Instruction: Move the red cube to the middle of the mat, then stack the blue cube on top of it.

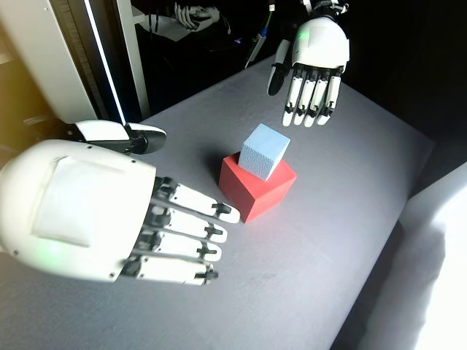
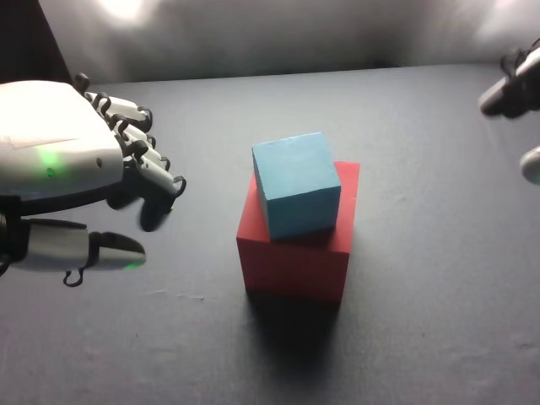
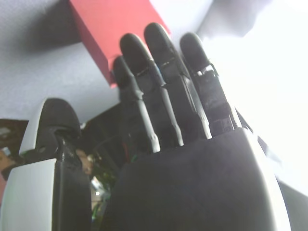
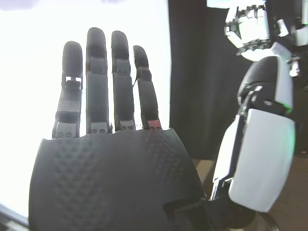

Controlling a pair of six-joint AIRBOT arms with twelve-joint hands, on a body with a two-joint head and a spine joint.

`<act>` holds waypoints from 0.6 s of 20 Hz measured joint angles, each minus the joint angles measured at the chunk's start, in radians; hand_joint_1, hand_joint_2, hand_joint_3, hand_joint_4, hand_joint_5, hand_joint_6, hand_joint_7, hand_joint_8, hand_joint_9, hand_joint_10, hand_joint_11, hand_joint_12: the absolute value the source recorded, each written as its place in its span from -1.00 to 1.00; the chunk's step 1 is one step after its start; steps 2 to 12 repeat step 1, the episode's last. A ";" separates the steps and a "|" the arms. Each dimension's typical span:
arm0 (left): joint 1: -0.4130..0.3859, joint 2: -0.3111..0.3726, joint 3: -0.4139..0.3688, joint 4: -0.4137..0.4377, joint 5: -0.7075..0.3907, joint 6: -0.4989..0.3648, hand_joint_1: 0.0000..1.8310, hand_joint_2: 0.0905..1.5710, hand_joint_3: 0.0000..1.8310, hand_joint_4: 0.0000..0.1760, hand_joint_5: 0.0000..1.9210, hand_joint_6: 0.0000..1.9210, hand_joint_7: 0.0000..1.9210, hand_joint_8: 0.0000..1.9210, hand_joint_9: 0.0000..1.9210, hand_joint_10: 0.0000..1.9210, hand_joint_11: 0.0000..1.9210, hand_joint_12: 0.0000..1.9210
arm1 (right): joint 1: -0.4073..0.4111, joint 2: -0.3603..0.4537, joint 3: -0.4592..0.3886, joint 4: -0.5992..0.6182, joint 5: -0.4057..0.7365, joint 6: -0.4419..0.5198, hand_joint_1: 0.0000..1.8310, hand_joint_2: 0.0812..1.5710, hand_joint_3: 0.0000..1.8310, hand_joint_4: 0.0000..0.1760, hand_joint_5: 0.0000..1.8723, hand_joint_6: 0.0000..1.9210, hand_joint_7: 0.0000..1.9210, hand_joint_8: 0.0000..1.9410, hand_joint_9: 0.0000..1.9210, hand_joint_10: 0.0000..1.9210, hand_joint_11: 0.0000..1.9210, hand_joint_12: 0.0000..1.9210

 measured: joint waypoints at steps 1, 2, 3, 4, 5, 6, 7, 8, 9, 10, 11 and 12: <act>-0.001 0.000 0.000 -0.001 0.000 0.000 -0.53 0.85 -0.98 -1.00 0.03 1.00 0.07 1.00 0.03 1.00 0.02 1.00 | 0.000 0.000 -0.003 0.000 0.009 0.000 -0.56 0.31 -0.99 -1.00 -0.16 0.51 -0.17 0.96 -0.18 0.99 -0.21 1.00; -0.001 0.000 0.000 -0.001 0.000 0.000 -0.53 0.85 -0.98 -1.00 0.03 1.00 0.07 1.00 0.03 1.00 0.02 1.00 | 0.000 0.000 -0.003 0.000 0.009 0.000 -0.56 0.31 -0.99 -1.00 -0.16 0.51 -0.17 0.96 -0.18 0.99 -0.21 1.00; -0.001 0.000 0.000 -0.001 0.000 0.000 -0.53 0.85 -0.98 -1.00 0.03 1.00 0.07 1.00 0.03 1.00 0.02 1.00 | 0.000 0.000 -0.003 0.000 0.009 0.000 -0.56 0.31 -0.99 -1.00 -0.16 0.51 -0.17 0.96 -0.18 0.99 -0.21 1.00; -0.001 0.000 0.000 -0.001 0.000 0.000 -0.53 0.85 -0.98 -1.00 0.03 1.00 0.07 1.00 0.03 1.00 0.02 1.00 | 0.000 0.000 -0.003 0.000 0.009 0.000 -0.56 0.31 -0.99 -1.00 -0.16 0.51 -0.17 0.96 -0.18 0.99 -0.21 1.00; -0.001 0.000 0.000 -0.001 0.000 0.000 -0.53 0.85 -0.98 -1.00 0.03 1.00 0.07 1.00 0.03 1.00 0.02 1.00 | 0.000 0.000 -0.003 0.000 0.009 0.000 -0.56 0.31 -0.99 -1.00 -0.16 0.51 -0.17 0.96 -0.18 0.99 -0.21 1.00; -0.001 0.000 0.000 -0.001 0.000 0.000 -0.53 0.85 -0.98 -1.00 0.03 1.00 0.07 1.00 0.03 1.00 0.02 1.00 | 0.000 0.000 -0.003 0.000 0.009 0.000 -0.56 0.31 -0.99 -1.00 -0.16 0.51 -0.17 0.96 -0.18 0.99 -0.21 1.00; -0.001 0.000 0.000 -0.001 0.000 0.000 -0.53 0.85 -0.98 -1.00 0.03 1.00 0.07 1.00 0.03 1.00 0.02 1.00 | 0.000 0.000 -0.003 0.000 0.009 0.000 -0.56 0.31 -0.99 -1.00 -0.16 0.51 -0.17 0.96 -0.18 0.99 -0.21 1.00; -0.001 0.000 0.000 -0.001 0.000 0.000 -0.53 0.85 -0.98 -1.00 0.03 1.00 0.07 1.00 0.03 1.00 0.02 1.00 | 0.000 0.000 -0.003 0.000 0.009 0.000 -0.56 0.31 -0.99 -1.00 -0.16 0.51 -0.17 0.96 -0.18 0.99 -0.21 1.00; -0.001 0.000 0.000 -0.001 0.000 0.000 -0.53 0.85 -0.98 -1.00 0.03 1.00 0.07 1.00 0.03 1.00 0.02 1.00 | 0.000 0.000 -0.003 0.000 0.009 0.000 -0.56 0.31 -0.99 -1.00 -0.16 0.51 -0.17 0.96 -0.18 0.99 -0.21 1.00; -0.001 0.000 0.000 -0.001 0.000 0.000 -0.53 0.85 -0.98 -1.00 0.03 1.00 0.07 1.00 0.03 1.00 0.02 1.00 | 0.000 0.000 -0.003 0.000 0.009 0.000 -0.56 0.31 -0.99 -1.00 -0.16 0.51 -0.17 0.96 -0.18 0.99 -0.21 1.00; -0.001 0.000 0.000 -0.001 0.000 0.000 -0.53 0.85 -0.98 -1.00 0.03 1.00 0.07 1.00 0.03 1.00 0.02 1.00 | 0.000 0.000 -0.003 0.000 0.009 0.000 -0.56 0.31 -0.99 -1.00 -0.16 0.51 -0.17 0.96 -0.18 0.99 -0.21 1.00; -0.001 0.000 0.000 -0.001 0.000 0.000 -0.53 0.85 -0.98 -1.00 0.03 1.00 0.07 1.00 0.03 1.00 0.02 1.00 | 0.000 0.000 -0.003 0.000 0.009 0.000 -0.56 0.31 -0.99 -1.00 -0.16 0.51 -0.17 0.96 -0.18 0.99 -0.21 1.00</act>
